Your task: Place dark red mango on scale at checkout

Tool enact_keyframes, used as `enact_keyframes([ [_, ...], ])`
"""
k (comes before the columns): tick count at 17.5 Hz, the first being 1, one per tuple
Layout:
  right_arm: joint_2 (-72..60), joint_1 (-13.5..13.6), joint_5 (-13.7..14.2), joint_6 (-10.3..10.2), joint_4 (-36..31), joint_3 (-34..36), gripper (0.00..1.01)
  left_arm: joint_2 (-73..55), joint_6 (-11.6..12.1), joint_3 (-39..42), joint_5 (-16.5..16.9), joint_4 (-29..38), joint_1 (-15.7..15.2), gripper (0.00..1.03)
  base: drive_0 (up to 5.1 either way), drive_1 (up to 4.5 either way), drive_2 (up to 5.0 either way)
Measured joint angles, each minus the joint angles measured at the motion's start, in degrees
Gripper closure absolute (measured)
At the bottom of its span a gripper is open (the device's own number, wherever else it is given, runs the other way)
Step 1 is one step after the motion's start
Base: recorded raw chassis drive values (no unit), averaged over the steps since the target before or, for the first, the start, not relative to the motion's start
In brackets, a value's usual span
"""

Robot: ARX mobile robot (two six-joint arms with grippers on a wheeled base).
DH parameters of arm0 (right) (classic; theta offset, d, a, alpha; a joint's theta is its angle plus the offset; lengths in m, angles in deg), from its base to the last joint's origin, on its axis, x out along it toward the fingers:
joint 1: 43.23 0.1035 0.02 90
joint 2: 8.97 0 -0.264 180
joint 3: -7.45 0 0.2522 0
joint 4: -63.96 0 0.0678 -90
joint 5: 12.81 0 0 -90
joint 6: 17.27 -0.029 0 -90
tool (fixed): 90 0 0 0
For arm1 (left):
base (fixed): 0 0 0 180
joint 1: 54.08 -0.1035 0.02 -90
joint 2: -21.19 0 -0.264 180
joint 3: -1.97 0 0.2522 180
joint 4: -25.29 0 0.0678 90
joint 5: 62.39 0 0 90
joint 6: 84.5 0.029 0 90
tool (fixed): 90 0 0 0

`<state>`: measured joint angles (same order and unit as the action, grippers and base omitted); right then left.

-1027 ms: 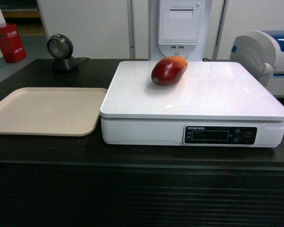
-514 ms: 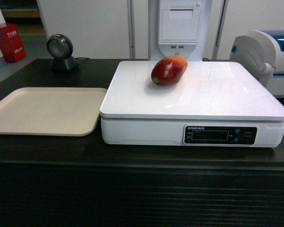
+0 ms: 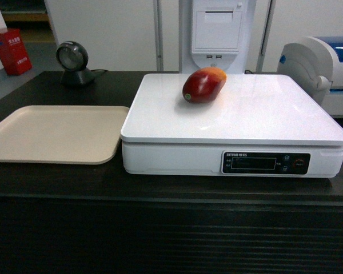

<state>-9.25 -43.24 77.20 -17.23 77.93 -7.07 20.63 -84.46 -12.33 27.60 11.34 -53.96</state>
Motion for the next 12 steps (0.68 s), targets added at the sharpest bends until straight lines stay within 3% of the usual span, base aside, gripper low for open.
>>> enact_keyframes([
  [12, 0.00, 0.00, 0.00, 0.00, -0.11, 0.00, 0.03, 0.00, 0.00, 0.00, 0.00, 0.11, 0.00, 0.05, 0.0, 0.00, 0.0],
])
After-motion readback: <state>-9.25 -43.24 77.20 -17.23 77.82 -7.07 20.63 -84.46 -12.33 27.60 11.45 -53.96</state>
